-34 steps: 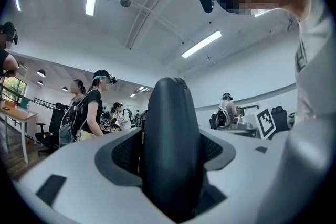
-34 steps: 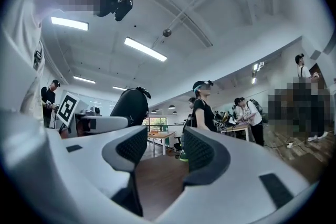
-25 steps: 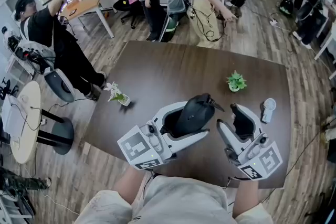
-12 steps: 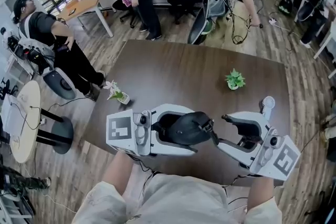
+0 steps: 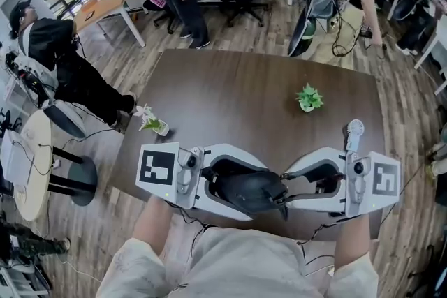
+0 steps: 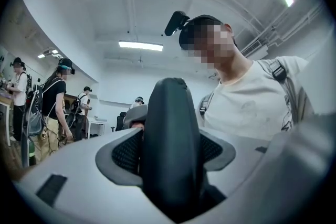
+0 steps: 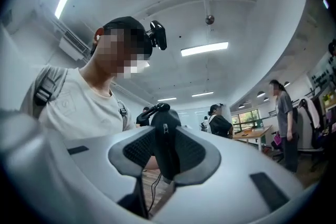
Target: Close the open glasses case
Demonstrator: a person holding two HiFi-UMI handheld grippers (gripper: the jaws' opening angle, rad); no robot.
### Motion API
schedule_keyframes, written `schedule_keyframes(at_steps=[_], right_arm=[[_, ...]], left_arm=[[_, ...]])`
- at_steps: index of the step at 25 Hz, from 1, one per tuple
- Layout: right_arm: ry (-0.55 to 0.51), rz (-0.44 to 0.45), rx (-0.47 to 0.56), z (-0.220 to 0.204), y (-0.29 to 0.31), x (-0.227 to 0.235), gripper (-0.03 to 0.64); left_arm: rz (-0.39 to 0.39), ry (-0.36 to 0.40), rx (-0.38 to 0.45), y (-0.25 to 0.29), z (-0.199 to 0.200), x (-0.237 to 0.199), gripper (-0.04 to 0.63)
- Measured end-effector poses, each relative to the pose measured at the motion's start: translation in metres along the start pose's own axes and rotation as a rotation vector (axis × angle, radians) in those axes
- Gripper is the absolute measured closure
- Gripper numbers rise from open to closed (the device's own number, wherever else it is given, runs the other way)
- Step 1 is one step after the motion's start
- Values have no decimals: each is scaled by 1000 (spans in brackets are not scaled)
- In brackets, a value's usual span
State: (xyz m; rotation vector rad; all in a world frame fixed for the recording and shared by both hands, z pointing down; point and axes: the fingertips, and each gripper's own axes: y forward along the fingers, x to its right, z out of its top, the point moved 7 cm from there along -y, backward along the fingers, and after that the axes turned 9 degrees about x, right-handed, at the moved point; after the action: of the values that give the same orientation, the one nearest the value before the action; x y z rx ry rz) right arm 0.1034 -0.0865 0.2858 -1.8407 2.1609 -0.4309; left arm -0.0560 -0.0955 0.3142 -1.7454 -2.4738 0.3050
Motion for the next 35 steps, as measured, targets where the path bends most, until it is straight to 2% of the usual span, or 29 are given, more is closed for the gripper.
schedule_keyframes(at_steps=[2, 5, 10, 17, 22, 28, 31, 35], right_arm=[[16, 14, 16, -2, 0, 1, 532], [11, -21, 38, -3, -3, 5, 577], [1, -61, 33, -10, -8, 8, 594], [-97, -180, -13, -14, 0, 9, 598], [-160, -252, -43, -19, 2, 8, 600], [-338, -390, -165, -29, 13, 14, 604], [-354, -422, -189, -34, 14, 13, 606], [-379, -421, -254, -39, 11, 11, 606]], left_arm=[[-1, -5, 2, 0, 0, -1, 299], [17, -3, -9, -1, -2, -4, 298], [36, 45, -148, 7, -19, -8, 291], [183, 118, -230, 5, -21, -14, 284], [264, 179, -243, 5, -21, -17, 261], [362, 291, -298, 11, -16, -28, 264], [376, 311, -297, 11, -17, -29, 313], [389, 338, -362, 10, -22, -29, 326]])
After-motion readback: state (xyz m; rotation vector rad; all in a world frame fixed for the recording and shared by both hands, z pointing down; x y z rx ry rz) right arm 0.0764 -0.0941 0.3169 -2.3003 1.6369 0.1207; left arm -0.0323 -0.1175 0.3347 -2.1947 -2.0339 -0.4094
